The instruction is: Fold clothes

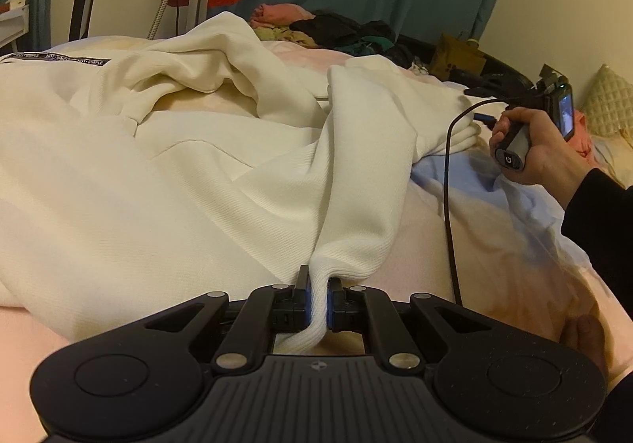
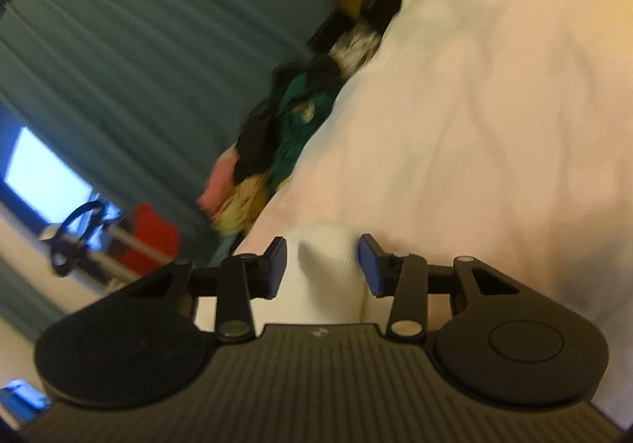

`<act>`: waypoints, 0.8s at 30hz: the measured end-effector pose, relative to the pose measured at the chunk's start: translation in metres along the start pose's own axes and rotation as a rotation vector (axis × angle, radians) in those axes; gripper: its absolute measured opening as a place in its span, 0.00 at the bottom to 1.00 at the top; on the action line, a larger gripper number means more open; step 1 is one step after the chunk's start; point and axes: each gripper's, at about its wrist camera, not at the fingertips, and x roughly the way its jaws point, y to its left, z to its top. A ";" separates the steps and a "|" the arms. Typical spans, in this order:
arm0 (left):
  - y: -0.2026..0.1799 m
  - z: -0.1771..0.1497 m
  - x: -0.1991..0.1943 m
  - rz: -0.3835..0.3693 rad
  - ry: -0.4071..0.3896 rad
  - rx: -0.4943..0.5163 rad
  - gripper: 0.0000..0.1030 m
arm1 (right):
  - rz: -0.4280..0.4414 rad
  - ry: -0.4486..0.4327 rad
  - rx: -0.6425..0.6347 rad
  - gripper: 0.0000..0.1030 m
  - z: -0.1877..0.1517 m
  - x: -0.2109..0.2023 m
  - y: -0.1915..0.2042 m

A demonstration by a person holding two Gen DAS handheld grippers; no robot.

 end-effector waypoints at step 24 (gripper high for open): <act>0.000 0.002 -0.004 -0.046 -0.078 -0.049 0.07 | 0.211 -0.486 -0.231 0.08 0.018 -0.191 0.087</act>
